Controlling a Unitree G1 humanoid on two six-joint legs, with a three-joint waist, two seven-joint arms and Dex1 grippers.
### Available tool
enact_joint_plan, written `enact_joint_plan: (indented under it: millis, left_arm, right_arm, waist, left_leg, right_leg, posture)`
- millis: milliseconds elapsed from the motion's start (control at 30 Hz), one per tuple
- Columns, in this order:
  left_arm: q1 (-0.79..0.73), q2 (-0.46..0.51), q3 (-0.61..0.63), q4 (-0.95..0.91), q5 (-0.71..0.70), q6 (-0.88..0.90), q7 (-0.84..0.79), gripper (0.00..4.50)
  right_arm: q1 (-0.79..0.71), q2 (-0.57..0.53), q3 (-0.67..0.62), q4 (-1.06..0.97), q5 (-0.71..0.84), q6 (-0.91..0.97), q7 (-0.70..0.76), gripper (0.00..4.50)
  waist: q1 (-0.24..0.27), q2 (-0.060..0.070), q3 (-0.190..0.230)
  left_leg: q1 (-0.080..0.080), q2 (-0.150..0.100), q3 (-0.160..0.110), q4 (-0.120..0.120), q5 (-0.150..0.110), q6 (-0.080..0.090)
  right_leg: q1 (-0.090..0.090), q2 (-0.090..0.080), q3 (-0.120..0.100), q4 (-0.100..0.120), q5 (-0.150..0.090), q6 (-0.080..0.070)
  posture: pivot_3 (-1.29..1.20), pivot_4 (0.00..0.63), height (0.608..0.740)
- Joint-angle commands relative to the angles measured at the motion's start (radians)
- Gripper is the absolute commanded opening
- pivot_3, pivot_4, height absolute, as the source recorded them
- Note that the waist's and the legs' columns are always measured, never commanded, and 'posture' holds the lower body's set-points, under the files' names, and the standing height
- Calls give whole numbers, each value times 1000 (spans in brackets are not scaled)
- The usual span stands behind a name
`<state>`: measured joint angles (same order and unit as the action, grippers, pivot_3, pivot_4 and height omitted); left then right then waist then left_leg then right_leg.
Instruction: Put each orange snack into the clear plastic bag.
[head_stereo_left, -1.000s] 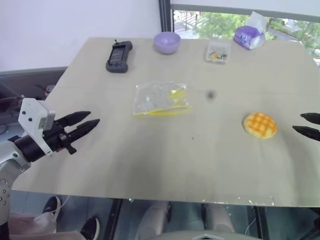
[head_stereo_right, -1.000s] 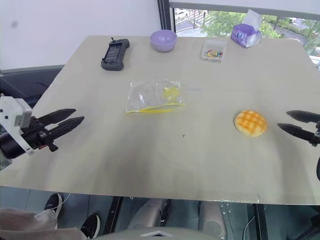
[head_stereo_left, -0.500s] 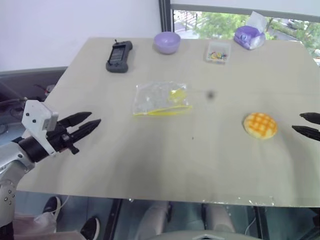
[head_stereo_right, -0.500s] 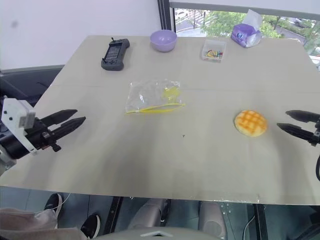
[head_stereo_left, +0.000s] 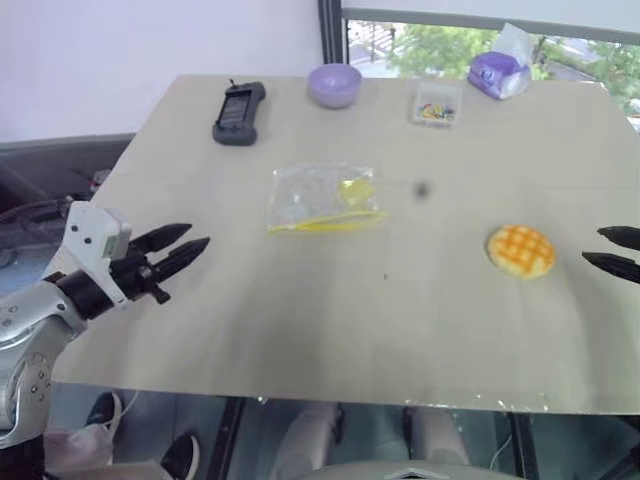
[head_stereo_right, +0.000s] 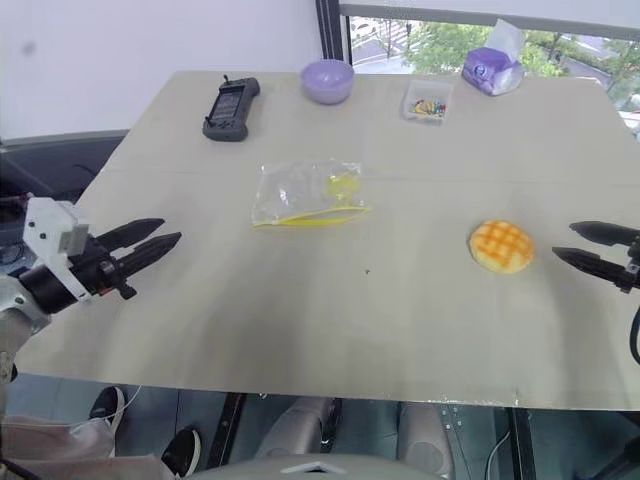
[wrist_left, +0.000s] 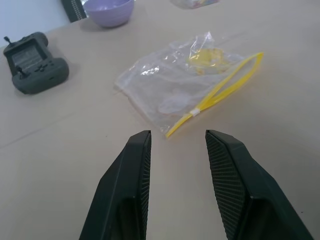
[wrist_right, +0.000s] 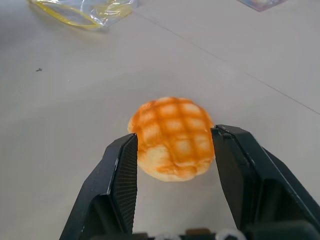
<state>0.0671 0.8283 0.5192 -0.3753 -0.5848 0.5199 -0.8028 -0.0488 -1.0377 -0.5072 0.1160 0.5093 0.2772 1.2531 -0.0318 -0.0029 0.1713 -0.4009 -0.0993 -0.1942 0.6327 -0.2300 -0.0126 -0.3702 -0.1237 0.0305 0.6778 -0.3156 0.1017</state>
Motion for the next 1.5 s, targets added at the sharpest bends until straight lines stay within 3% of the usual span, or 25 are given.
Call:
enact_joint_plan:
  millis: [33,233,367,567,1000,1267,1500]
  left_arm:
    - [-50,-17,-90,4,45,-1,44,1839]
    - [-176,-96,-287,55,160,-76,98,1839]
    - [-279,-157,-430,189,319,-250,118,1839]
    - [-413,-188,-542,440,504,-494,134,1839]
    - [-583,-195,-627,826,718,-723,215,1839]
    - [-549,-179,-632,760,692,-725,128,1839]
    - [-634,-196,-658,906,814,-757,269,1839]
  right_arm:
    - [-23,14,34,-69,10,6,-11,2540]
    - [-78,70,131,-206,54,83,-51,2540]
    - [-122,116,190,-292,82,134,-91,2540]
    - [-169,160,218,-380,151,203,-130,2540]
    - [-171,194,217,-464,211,252,-183,2540]
    - [-147,180,190,-471,211,250,-190,2540]
    - [-147,182,198,-463,205,242,-197,2540]
  waist:
    - [0,0,0]
    - [-1,0,0]
    - [1,0,0]
    - [7,-1,0]
    - [15,-2,0]
    - [14,-2,0]
    - [13,-2,0]
  left_leg:
    - [0,0,0,0,0,0]
    - [0,0,0,1,0,0]
    - [0,0,0,1,2,-4]
    - [-1,-1,-1,1,3,-4]
    - [-2,-2,-3,2,3,-4]
    - [-2,-2,-3,2,3,-4]
    - [-1,-2,-3,3,3,-4]
  right_leg:
    - [0,0,0,0,0,0]
    - [0,0,0,1,0,0]
    - [0,0,0,1,1,1]
    - [-1,0,-1,0,1,1]
    - [-1,0,-2,1,1,1]
    - [-1,0,-2,2,1,2]
    - [-1,0,-2,3,1,2]
  posture:
    - [0,150,740]
    - [0,150,740]
    - [0,150,740]
    - [0,150,740]
    - [0,150,740]
    - [0,150,740]
    - [0,150,740]
